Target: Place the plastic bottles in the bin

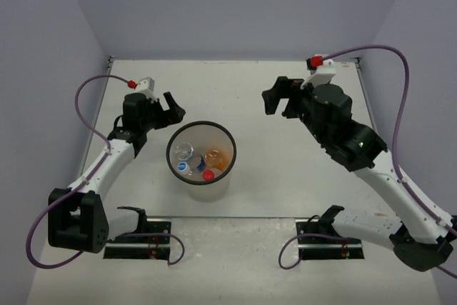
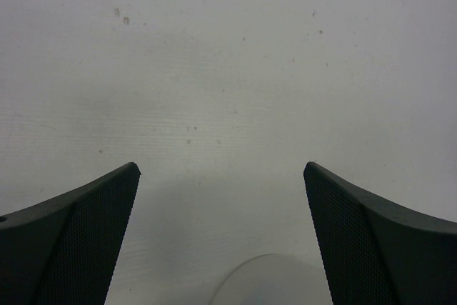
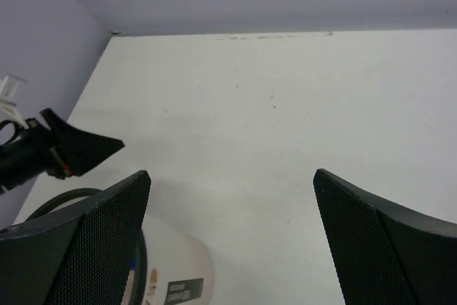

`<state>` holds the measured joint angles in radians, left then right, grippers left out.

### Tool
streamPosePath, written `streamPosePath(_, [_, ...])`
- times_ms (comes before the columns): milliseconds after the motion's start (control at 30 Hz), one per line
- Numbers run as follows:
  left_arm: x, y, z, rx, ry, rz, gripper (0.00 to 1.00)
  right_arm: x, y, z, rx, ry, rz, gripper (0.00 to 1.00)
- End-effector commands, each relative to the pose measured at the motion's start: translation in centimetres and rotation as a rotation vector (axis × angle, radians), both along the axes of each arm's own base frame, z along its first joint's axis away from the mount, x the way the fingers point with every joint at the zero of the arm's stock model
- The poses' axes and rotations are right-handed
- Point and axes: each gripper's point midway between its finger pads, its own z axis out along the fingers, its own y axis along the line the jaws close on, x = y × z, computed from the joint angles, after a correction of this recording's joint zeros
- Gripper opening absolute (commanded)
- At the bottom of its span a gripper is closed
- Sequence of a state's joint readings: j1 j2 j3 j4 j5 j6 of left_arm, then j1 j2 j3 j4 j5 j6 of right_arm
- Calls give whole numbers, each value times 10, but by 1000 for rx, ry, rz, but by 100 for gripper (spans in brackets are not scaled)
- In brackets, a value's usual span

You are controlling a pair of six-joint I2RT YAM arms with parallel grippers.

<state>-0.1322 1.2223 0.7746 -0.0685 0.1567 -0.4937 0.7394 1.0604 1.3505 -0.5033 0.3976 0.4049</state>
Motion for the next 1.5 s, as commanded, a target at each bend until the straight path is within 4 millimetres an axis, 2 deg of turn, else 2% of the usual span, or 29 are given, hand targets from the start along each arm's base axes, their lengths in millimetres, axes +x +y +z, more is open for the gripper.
streamPosePath(0, [14, 1, 28, 22, -88, -8, 100, 14, -52, -24, 81, 52, -205, 99])
streamPosePath(33, [14, 1, 29, 21, -89, -6, 100, 17, -59, -27, 91, 59, -227, 99])
streamPosePath(133, [12, 0, 26, 20, -84, -14, 100, 24, -73, -58, 107, 144, -263, 99])
streamPosePath(200, [12, 2, 24, 31, -80, -8, 100, 33, -90, -80, 130, 207, -313, 99])
streamPosePath(233, [11, 3, 24, 34, -78, -4, 100, 34, -90, -87, 129, 224, -318, 99])
streamPosePath(300, [10, 7, 24, 48, -75, 11, 100, 44, -115, -110, 134, 280, -411, 99])
streamPosePath(333, [10, 8, 25, 52, -76, 15, 100, 46, -122, -117, 143, 302, -429, 99])
streamPosePath(367, [8, 8, 23, 54, -70, 13, 100, 46, -119, -118, 161, 314, -413, 99])
streamPosePath(400, [6, 7, 25, 48, -77, 7, 100, 50, -138, -130, 201, 352, -464, 99])
streamPosePath(433, [5, 6, 28, 43, -87, 1, 100, 53, -150, -134, 229, 369, -492, 99])
streamPosePath(533, [3, 6, 31, 40, -103, -3, 100, 55, -179, -146, 283, 403, -573, 99])
streamPosePath(567, [3, 6, 31, 43, -102, 0, 100, 54, -182, -148, 288, 408, -582, 99])
streamPosePath(633, [1, 12, 33, 61, -107, 27, 100, 49, -208, -153, 325, 411, -657, 99])
streamPosePath(800, [-3, 20, 37, 84, -119, 55, 100, 30, -254, -169, 350, 408, -841, 99])
streamPosePath(933, [-6, 20, 40, 83, -143, 55, 100, 18, -282, -178, 366, 406, -950, 99])
streamPosePath(1000, [-6, 18, 40, 80, -138, 45, 100, 10, -307, -176, 351, 387, -1034, 99])
streamPosePath(1100, [-6, 18, 38, 79, -134, 41, 100, -3, -332, -182, 358, 404, -1147, 99])
streamPosePath(1167, [-6, 18, 37, 82, -131, 45, 100, -12, -337, -189, 393, 435, -1201, 99])
streamPosePath(1267, [-6, 20, 32, 94, -115, 47, 100, -31, -353, -211, 449, 448, -1317, 99])
streamPosePath(1367, [-7, 20, 26, 98, -105, 45, 100, -33, -357, -239, 511, 539, -1309, 99])
streamPosePath(1467, [-6, 19, 25, 94, -102, 42, 100, -36, -359, -256, 543, 600, -1306, 99])
